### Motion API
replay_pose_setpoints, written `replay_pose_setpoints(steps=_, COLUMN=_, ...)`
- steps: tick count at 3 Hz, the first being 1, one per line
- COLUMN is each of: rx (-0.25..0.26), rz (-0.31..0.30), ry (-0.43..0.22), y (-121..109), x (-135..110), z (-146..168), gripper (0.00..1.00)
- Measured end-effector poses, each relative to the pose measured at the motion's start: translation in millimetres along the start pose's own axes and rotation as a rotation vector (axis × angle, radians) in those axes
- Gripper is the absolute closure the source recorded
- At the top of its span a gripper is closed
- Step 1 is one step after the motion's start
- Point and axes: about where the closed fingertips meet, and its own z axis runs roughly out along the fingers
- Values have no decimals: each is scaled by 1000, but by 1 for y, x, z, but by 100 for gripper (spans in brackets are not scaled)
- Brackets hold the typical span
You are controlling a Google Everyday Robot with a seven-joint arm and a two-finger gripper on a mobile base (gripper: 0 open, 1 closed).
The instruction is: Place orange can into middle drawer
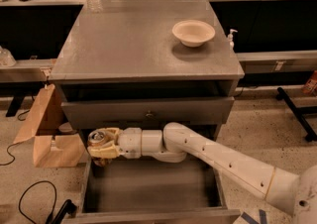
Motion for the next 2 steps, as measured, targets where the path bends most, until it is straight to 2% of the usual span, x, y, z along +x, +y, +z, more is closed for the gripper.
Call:
replay_pose_setpoints(steps=1, rx=-50, rz=-27, ry=37, y=-11, x=65, z=3, gripper=100)
replay_pose_setpoints(steps=2, rx=-76, rz=-26, ry=94, y=-20, x=113, z=1, gripper=100)
